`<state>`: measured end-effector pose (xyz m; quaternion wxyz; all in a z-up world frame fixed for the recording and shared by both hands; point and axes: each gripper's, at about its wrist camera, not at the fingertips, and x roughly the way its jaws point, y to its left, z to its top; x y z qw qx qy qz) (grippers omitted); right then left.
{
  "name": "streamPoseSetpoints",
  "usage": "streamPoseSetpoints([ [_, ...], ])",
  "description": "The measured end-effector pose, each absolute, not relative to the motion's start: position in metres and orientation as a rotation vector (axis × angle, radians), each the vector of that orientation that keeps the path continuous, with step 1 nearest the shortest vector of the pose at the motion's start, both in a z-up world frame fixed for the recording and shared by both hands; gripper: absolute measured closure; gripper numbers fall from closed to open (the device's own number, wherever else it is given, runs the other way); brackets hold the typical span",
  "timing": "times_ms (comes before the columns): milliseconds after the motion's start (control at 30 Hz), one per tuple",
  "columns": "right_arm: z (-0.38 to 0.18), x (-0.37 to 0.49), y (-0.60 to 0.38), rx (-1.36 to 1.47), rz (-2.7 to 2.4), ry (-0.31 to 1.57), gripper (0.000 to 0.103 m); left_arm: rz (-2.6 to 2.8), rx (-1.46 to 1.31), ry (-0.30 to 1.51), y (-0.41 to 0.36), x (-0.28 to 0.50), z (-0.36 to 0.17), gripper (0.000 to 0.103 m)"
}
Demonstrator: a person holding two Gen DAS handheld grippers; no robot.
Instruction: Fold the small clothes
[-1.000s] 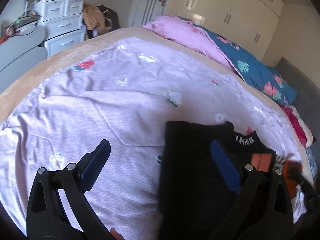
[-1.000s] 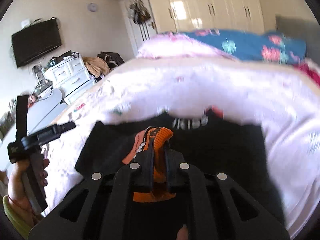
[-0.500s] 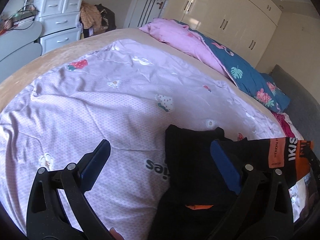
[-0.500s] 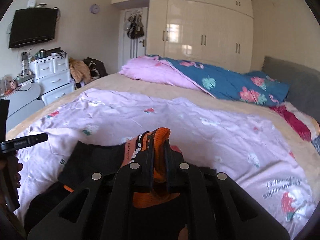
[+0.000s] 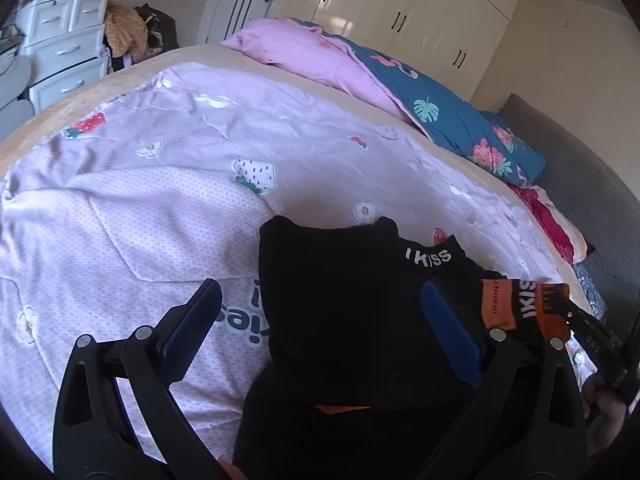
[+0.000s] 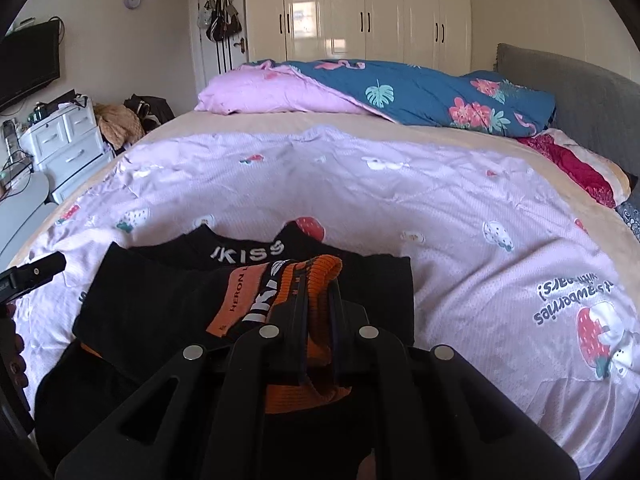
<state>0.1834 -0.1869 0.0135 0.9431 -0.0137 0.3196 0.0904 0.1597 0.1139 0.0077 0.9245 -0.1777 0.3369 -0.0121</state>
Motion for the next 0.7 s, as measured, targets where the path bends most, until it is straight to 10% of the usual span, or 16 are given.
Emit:
streamPoseSetpoints([
  [700,-0.022,0.193,-0.173,-0.035,0.286,0.787,0.073,-0.027,-0.511,0.833,0.144,0.167,-0.031,0.051],
])
